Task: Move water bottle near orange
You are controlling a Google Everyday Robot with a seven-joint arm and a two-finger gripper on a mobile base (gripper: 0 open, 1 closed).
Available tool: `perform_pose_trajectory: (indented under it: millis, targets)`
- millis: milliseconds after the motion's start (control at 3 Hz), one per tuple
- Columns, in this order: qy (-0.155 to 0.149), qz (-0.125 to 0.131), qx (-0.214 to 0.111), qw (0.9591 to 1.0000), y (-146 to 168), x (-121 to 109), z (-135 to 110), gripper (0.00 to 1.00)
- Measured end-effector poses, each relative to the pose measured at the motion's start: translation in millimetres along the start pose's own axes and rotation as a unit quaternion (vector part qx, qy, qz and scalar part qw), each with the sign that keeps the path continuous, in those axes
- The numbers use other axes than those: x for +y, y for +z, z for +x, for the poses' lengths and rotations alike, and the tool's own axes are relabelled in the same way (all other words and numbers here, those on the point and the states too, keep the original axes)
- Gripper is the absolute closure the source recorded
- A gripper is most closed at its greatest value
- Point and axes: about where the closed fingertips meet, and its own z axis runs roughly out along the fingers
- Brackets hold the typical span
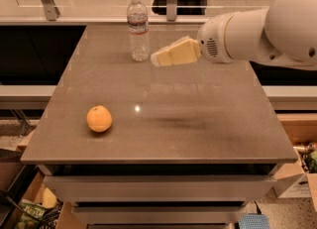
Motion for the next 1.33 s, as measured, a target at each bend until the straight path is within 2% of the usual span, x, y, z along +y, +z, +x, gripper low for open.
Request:
perform_pose_trajectory:
  millis: [667,1333]
  targets:
    - [0.000,-0.009,-0.031,0.9995,47.5,10.0,-7.7,0.00]
    - [-0.013,-0.026,-0.056,0.9980,91.2,9.0,-22.6,0.00]
